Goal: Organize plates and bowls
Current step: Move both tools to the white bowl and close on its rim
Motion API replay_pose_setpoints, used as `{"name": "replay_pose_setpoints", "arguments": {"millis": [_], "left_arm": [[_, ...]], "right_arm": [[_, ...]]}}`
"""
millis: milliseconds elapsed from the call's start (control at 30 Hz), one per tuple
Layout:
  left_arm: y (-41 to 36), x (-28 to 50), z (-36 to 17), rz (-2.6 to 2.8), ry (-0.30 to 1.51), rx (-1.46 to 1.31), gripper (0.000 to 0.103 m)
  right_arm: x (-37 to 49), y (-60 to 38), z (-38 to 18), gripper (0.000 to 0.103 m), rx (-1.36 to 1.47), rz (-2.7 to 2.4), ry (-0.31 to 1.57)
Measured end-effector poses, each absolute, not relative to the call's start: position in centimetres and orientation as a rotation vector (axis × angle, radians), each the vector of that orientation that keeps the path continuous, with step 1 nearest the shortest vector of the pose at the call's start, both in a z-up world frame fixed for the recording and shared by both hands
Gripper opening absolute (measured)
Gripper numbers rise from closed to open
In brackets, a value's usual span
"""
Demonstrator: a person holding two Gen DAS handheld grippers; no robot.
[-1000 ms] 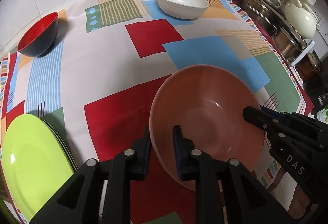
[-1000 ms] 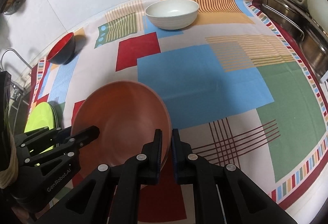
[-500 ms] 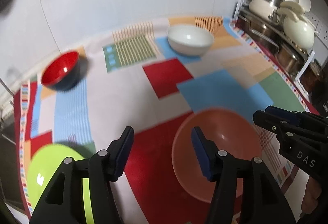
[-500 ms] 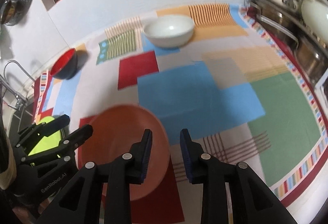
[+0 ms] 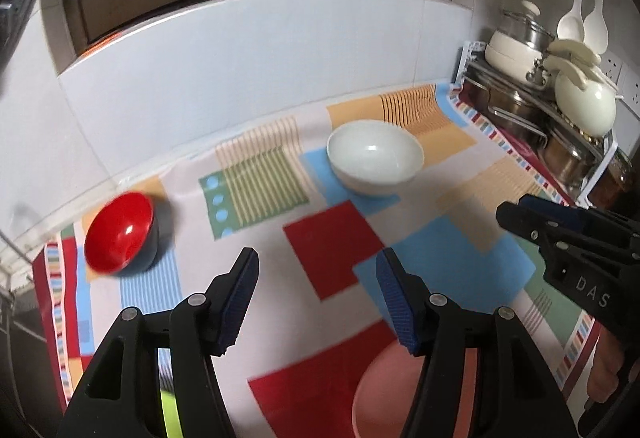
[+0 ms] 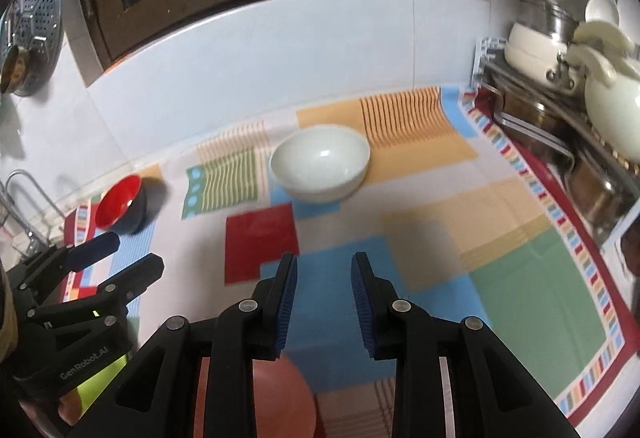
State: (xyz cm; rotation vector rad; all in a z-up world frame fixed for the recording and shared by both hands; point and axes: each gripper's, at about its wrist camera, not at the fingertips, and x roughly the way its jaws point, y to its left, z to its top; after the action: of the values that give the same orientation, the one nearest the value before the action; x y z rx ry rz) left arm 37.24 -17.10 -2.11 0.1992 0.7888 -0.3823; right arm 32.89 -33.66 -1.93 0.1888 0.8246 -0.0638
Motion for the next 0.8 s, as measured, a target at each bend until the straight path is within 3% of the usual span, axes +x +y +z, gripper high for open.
{"name": "replay_pose_setpoints", "arguments": {"millis": [367, 800], "left_arm": [[-19.7, 43.7, -2.1, -0.401, 0.78, 0.22, 0.059], [-22.3, 52.0, -6.1, -0.412, 0.871, 0.247, 0.056]], "right_arm": [[39.0, -35.9, -2.9, 0.029, 0.253, -0.062, 0.831], [46.5, -37.8, -6.7, 0.029, 0.285, -0.084, 0.893]]}}
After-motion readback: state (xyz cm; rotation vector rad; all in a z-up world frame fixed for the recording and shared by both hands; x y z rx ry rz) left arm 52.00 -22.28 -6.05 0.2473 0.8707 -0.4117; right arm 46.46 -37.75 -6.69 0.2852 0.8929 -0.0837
